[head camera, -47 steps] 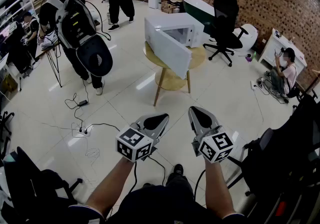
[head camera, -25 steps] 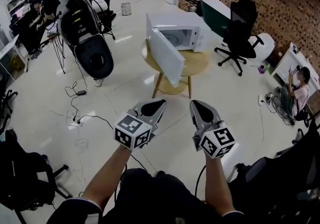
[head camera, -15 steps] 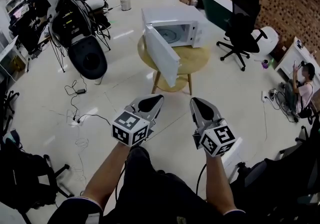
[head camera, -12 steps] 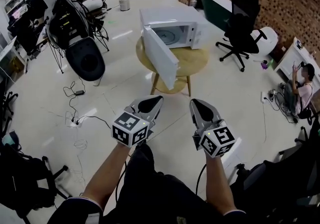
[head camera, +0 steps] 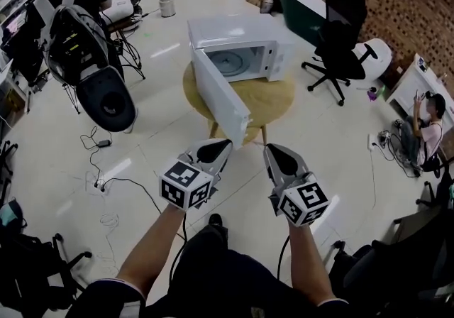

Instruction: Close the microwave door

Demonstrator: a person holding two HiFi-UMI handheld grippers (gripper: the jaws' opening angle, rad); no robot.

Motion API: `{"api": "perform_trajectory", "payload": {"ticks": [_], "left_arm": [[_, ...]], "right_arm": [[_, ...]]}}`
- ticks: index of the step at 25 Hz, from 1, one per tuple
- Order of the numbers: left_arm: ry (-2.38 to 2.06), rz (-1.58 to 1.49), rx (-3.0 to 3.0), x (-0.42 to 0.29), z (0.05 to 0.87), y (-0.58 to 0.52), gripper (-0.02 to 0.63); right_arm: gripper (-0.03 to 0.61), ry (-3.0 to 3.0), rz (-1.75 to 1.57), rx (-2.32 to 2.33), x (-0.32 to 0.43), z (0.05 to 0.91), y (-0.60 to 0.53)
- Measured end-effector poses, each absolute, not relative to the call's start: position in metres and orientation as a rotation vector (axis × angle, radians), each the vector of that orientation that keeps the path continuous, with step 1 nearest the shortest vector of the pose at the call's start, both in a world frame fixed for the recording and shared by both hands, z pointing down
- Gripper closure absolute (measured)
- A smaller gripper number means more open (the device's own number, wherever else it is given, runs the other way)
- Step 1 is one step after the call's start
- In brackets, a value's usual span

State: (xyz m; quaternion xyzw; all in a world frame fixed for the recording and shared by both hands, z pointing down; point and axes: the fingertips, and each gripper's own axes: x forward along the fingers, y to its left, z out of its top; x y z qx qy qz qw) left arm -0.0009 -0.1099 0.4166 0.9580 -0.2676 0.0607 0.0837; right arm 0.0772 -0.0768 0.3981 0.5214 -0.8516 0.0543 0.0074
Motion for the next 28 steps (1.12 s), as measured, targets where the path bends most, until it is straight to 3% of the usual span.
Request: {"api": "perform_trajectory", "payload": {"ticks": [11,22,28], "left_arm": [[-0.785,0.244,2.85,0.001,0.432,-0.182,0.601],[-0.836,0.265,2.785,0.005,0.448,-0.21,0.601],[-0.858,0.27,2.767,0.007,0.45,-0.216,0.601]], "right_arm": [[0.575,-2.589,0.262,1.585,0.06,0.44,-0.162],[0.51,-2.571,0.294,1.492,0.049,0.467,-0.195],[0.511,-2.563,0.28,1.501,0.057,0.467,-0.203]]}}
